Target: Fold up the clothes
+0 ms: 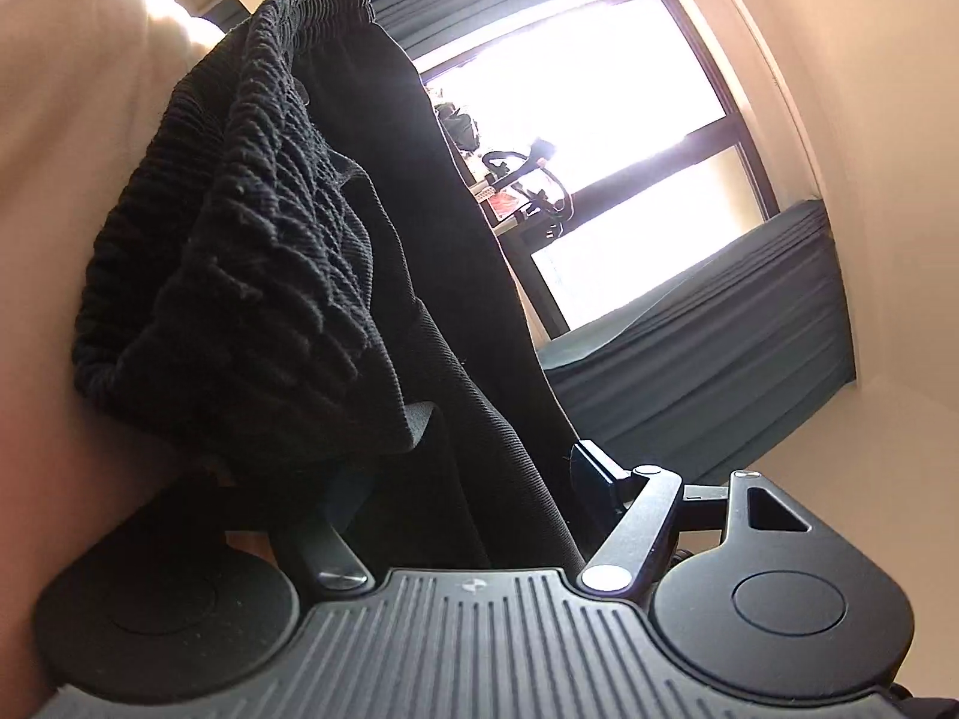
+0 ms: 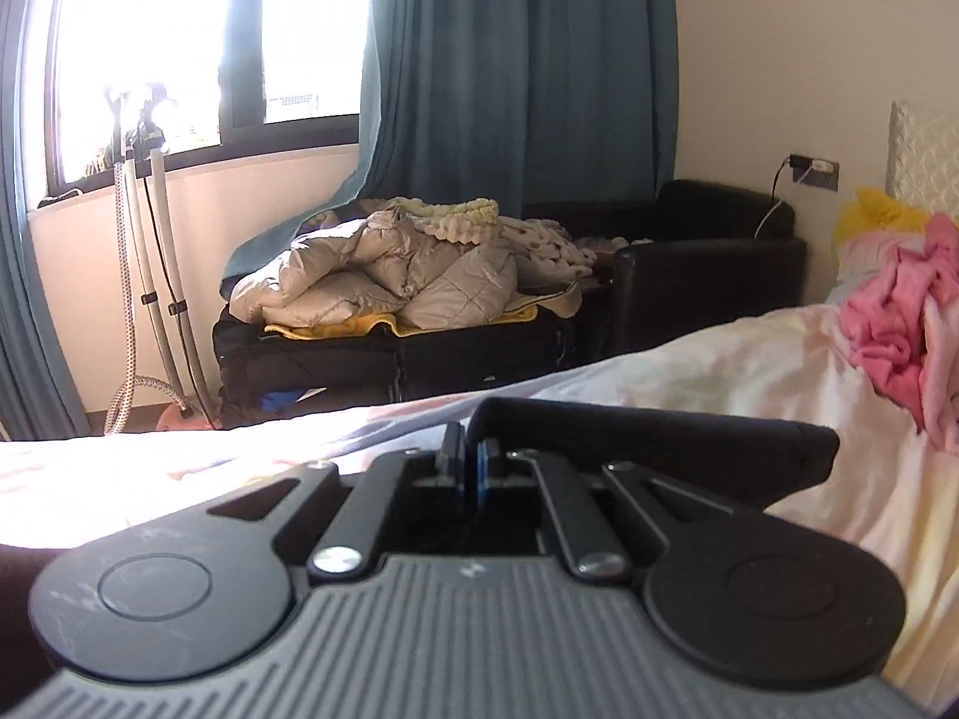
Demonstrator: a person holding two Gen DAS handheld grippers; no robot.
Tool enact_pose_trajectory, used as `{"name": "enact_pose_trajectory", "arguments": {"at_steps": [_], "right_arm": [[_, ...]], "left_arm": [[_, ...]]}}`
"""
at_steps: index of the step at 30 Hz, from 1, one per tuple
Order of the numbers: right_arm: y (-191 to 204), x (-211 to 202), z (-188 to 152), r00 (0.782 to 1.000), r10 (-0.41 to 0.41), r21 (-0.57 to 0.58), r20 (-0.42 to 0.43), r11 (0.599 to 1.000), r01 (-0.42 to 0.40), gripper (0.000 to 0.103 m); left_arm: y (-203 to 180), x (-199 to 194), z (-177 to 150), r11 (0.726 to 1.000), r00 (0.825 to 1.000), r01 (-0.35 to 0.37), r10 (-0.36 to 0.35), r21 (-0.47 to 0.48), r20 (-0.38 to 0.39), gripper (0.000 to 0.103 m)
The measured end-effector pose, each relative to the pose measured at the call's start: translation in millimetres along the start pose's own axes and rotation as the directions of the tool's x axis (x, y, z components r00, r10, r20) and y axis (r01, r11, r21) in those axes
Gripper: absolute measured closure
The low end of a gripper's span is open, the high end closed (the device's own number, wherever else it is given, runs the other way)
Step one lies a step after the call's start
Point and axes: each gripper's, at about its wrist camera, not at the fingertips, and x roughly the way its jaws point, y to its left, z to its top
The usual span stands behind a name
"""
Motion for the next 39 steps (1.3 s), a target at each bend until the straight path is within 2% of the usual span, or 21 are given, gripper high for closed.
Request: {"name": "enact_pose_trajectory", "arguments": {"at_steps": [3, 5, 6, 7, 8, 9, 10, 12, 14, 17, 20, 24, 26, 27, 30, 32, 33, 34, 36, 37, 39], "right_arm": [[36, 39, 27, 0.998, -0.065, -0.136, 0.017, 0.988, 0.067, 0.097], [59, 52, 30, 0.998, -0.065, -0.221, 0.011, 0.973, 0.066, 0.092], [68, 56, 29, 0.998, -0.058, -0.26, 0.013, 0.964, 0.059, 0.086], [73, 57, 26, 0.999, -0.041, -0.29, 0.014, 0.956, 0.044, 0.063], [76, 56, 22, 1.0, -0.026, -0.308, 0.018, 0.951, 0.03, 0.045], [77, 52, 18, 1.0, -0.011, -0.31, 0.025, 0.951, 0.018, 0.02], [75, 45, 12, 1.0, 0.001, -0.3, 0.029, 0.954, 0.008, 0.017], [65, 24, -2, 1.0, 0.009, -0.226, 0.01, 0.974, -0.006, 0.017], [51, -5, -21, 0.995, 0.055, -0.067, -0.083, 0.996, -0.06, 0.016], [18, -62, -53, 0.968, 0.173, 0.175, -0.18, 0.974, -0.141, 0.016], [-13, -102, -84, 0.93, 0.28, 0.368, -0.24, 0.912, -0.18, 0.016], [-41, -107, -125, 0.861, 0.411, 0.582, -0.3, 0.794, -0.176, 0.017], [-50, -100, -137, 0.854, 0.432, 0.647, -0.289, 0.746, -0.159, 0.018], [-54, -97, -140, 0.857, 0.437, 0.673, -0.274, 0.723, -0.153, 0.018], [-64, -83, -140, 0.887, 0.418, 0.734, -0.195, 0.663, -0.151, 0.018], [-72, -71, -139, 0.916, 0.367, 0.749, -0.165, 0.65, -0.125, 0.021], [-76, -66, -139, 0.929, 0.338, 0.752, -0.153, 0.65, -0.112, 0.039], [-80, -60, -138, 0.94, 0.305, 0.752, -0.152, 0.653, -0.09, 0.066], [-91, -56, -142, 0.957, 0.237, 0.758, -0.168, 0.652, -0.028, 0.096], [-96, -61, -144, 0.963, 0.222, 0.764, -0.151, 0.645, -0.029, 0.097], [-99, -76, -138, 0.975, 0.189, 0.737, -0.116, 0.674, -0.043, 0.098]], "left_arm": [[0, 3, -3, 0.999, 1.0, 0.001, -0.001, 0.037, 0.008, 0.029], [0, 7, -7, 0.998, 1.0, -0.001, 0.001, 0.064, 0.015, 0.029], [-1, 7, -8, 0.997, 1.0, 0.0, -0.001, 0.077, 0.021, 0.029], [-10, 7, -12, 0.996, 1.0, -0.002, -0.001, 0.09, 0.025, 0.029], [-20, 7, -16, 0.995, 1.0, -0.003, 0.0, 0.103, 0.03, 0.029], [-22, 6, -16, 0.994, 0.999, -0.004, 0.0, 0.113, 0.033, 0.029], [-23, 10, -18, 0.993, 0.999, -0.005, 0.001, 0.12, 0.036, 0.029], [-25, 14, -22, 0.992, 0.999, -0.005, 0.0, 0.125, 0.04, 0.029], [-26, 15, -26, 0.992, 0.999, -0.003, -0.003, 0.126, 0.043, 0.028], [-28, 15, -30, 0.992, 0.999, -0.003, -0.003, 0.124, 0.046, 0.028], [-31, 20, -32, 0.992, 0.999, -0.003, -0.004, 0.128, 0.051, 0.028], [-29, 25, -40, 0.99, 0.999, -0.005, -0.002, 0.139, 0.051, 0.025], [-29, 24, -41, 0.989, 0.999, -0.005, -0.002, 0.146, 0.054, 0.024], [-28, 23, -43, 0.989, 0.998, -0.002, -0.006, 0.146, 0.055, 0.024], [-19, 16, -44, 0.99, 0.997, 0.025, -0.036, 0.137, 0.071, 0.021], [-15, 14, -46, 0.99, 0.994, 0.048, -0.061, 0.136, 0.093, 0.021], [-14, 14, -48, 0.989, 0.992, 0.057, -0.072, 0.137, 0.104, 0.021], [-12, 13, -49, 0.988, 0.99, 0.067, -0.083, 0.138, 0.116, 0.021], [-12, 15, -51, 0.988, 0.99, 0.062, -0.079, 0.145, 0.119, 0.021], [-12, 15, -51, 0.988, 0.99, 0.061, -0.078, 0.144, 0.118, 0.021], [-12, 14, -50, 0.988, 0.99, 0.058, -0.075, 0.142, 0.115, 0.021]]}}
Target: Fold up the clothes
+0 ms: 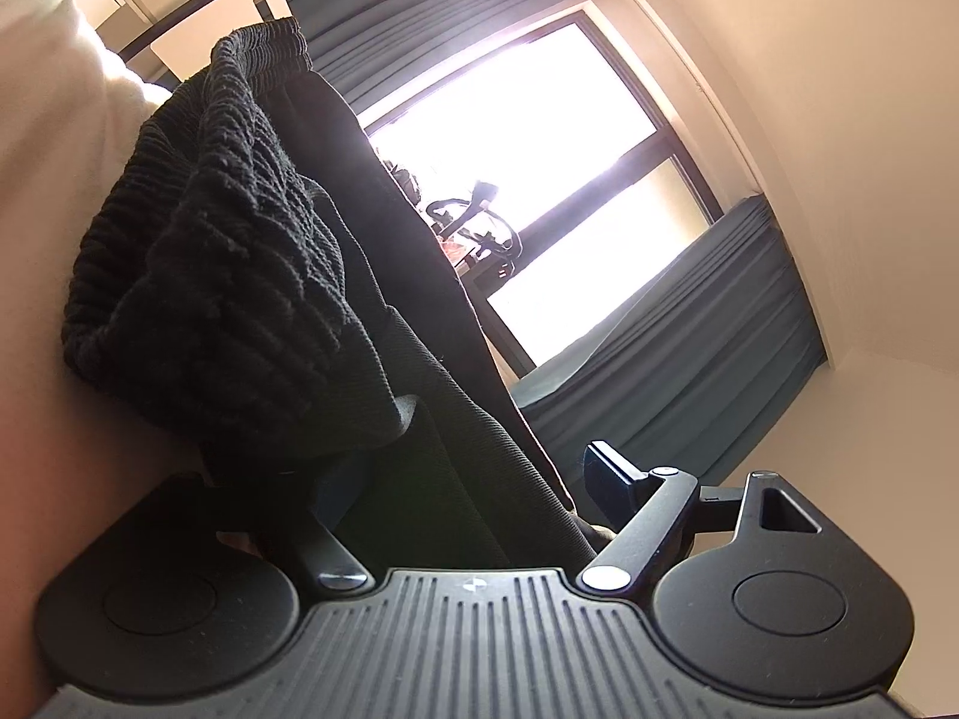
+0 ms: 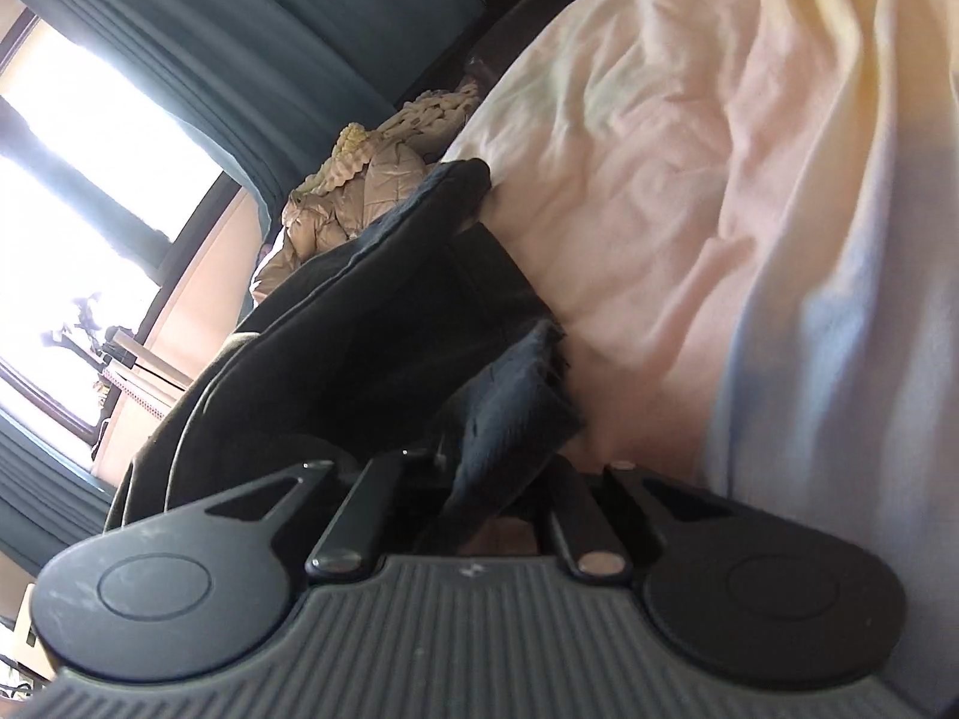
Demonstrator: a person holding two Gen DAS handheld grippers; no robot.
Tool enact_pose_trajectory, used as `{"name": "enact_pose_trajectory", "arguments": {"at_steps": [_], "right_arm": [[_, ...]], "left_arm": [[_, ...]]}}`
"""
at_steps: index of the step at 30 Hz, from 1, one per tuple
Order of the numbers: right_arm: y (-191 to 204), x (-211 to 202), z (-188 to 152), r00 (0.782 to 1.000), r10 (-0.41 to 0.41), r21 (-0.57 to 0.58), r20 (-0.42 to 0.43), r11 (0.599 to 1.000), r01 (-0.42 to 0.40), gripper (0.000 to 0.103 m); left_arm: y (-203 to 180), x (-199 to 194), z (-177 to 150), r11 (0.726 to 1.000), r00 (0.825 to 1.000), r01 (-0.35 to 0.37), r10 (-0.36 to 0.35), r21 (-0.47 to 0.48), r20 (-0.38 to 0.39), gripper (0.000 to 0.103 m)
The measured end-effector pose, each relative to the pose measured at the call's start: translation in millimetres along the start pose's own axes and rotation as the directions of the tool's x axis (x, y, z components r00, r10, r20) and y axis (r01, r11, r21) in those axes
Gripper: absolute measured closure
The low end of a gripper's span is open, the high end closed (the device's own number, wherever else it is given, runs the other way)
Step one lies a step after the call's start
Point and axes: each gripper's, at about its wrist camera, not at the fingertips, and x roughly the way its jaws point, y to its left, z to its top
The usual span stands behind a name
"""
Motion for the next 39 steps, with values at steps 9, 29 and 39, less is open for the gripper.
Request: {"name": "enact_pose_trajectory", "arguments": {"at_steps": [9, 29, 39], "right_arm": [[3, -88, 76, 0.985, 0.012, -0.061, 0.172, 0.998, -0.002, 0.098], [-113, -241, 167, 0.982, 0.049, 0.141, 0.185, 0.987, -0.076, 0.098], [-243, -233, 104, 0.988, 0.011, 0.34, -0.156, 0.939, 0.044, 0.092]], "left_arm": [[-8, -7, 41, 0.985, 0.993, -0.118, 0.116, -0.125, -0.021, 0.085], [-57, -135, 160, 0.949, 0.968, -0.245, 0.251, -0.198, 0.004, 0.101], [-9, -178, 122, 0.87, 0.915, -0.403, 0.387, -0.284, -0.114, 0.1]]}}
